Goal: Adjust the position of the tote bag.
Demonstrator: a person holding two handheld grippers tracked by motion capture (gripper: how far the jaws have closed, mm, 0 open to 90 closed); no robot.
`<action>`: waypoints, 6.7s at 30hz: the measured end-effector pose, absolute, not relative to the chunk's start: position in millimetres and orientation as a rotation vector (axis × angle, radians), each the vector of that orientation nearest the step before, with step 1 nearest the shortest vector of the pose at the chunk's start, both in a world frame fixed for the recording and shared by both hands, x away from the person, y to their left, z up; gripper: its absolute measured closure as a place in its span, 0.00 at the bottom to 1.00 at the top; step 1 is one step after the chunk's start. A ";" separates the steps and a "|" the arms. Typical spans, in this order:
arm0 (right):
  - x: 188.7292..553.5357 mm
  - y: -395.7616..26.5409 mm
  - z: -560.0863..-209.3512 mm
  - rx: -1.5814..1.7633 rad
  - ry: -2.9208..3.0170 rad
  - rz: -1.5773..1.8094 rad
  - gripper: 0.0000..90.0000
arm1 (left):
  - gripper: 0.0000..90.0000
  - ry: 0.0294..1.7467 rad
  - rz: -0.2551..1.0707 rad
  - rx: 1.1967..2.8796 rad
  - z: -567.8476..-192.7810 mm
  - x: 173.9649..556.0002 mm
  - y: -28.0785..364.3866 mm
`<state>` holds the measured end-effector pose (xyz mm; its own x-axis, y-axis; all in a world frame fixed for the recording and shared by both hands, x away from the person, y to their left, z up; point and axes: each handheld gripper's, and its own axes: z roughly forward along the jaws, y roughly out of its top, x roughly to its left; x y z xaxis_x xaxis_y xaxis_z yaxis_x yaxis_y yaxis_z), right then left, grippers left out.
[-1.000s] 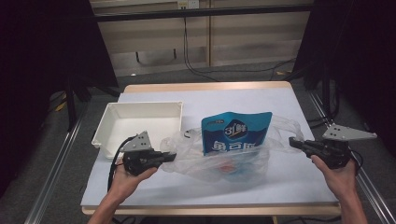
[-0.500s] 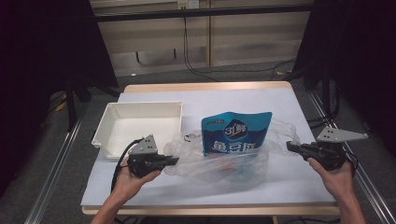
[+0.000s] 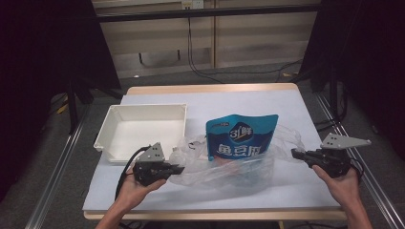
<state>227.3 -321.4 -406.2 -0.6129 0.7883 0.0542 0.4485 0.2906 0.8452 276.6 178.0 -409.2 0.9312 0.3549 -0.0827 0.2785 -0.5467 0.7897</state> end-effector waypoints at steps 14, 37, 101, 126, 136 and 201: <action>227.8 -320.1 -430.2 1.150 2.235 1.184 1.00 | 1.00 0.457 0.044 2.253 -441.4 272.2 174.3; 228.3 -318.0 -466.4 1.195 2.357 1.033 1.00 | 1.00 0.427 0.013 2.380 -466.7 273.3 162.8; 204.6 -302.3 -362.1 0.964 2.004 1.387 0.39 | 0.40 0.440 0.312 1.878 -340.9 261.6 221.0; 270.0 -289.2 -405.8 1.054 2.185 1.352 1.00 | 0.96 0.464 0.139 2.215 -428.6 301.2 145.3; 277.7 -287.2 -434.0 1.125 2.277 1.245 1.00 | 1.00 0.478 0.101 2.365 -460.4 300.1 138.2; 229.0 -286.3 -371.9 0.987 2.065 1.289 0.45 | 0.84 0.354 0.111 2.167 -411.0 285.5 110.2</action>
<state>229.0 -286.3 -371.9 -0.6062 0.7942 -0.0425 0.3107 0.2858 0.9065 285.5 110.2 -411.0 0.9549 0.2925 -0.0514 0.2110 -0.5465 0.8105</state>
